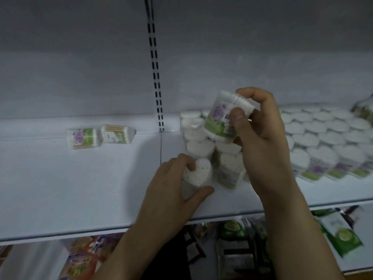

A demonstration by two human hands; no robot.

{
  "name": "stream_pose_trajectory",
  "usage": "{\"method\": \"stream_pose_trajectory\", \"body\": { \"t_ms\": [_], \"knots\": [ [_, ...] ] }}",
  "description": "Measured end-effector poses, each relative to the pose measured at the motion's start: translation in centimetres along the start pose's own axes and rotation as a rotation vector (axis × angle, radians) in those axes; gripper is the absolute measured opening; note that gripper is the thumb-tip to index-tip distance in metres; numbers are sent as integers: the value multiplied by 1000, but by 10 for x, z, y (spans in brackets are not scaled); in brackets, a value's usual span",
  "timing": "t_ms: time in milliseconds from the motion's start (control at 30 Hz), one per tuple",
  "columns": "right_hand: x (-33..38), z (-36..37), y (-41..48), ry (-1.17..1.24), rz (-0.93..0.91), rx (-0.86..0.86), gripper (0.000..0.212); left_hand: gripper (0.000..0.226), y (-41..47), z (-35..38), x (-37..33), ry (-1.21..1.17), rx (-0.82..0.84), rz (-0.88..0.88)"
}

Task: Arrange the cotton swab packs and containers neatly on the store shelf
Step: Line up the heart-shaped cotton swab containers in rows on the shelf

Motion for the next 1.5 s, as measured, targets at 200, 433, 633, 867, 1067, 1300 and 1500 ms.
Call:
{"method": "stream_pose_trajectory", "body": {
  "t_ms": [200,433,633,867,1067,1300,1500],
  "knots": [
    [-1,-11,-4,20,8,-11,16,38,9,16,-5,-24,-26,6],
    [-4,-8,2,-19,24,11,17,49,12,23,-3,-29,-70,5],
    [-10,4,8,6,71,42,19,51,9,0,1,-48,-68,8],
    [-21,38,41,226,274,174,23,50,60,-85,91,404,-33,-237],
    [-35,59,64,331,369,249,18,64,83,-94,147,603,259,-403],
    [-36,69,99,-173,328,406,30,46,87,-104,160,512,30,-153],
    [-37,86,135,-677,213,632,40,58,75,-99,153,48,13,-94]
  ]
}}
Point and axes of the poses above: each hand's wrist, its own y-axis towards the middle knuckle, its own z-axis out of the palm, x = y × z, the point moved 5 cm from there along y, towards the middle knuckle, and after that the axes turned 11 degrees about x, right-handed, at the moved point
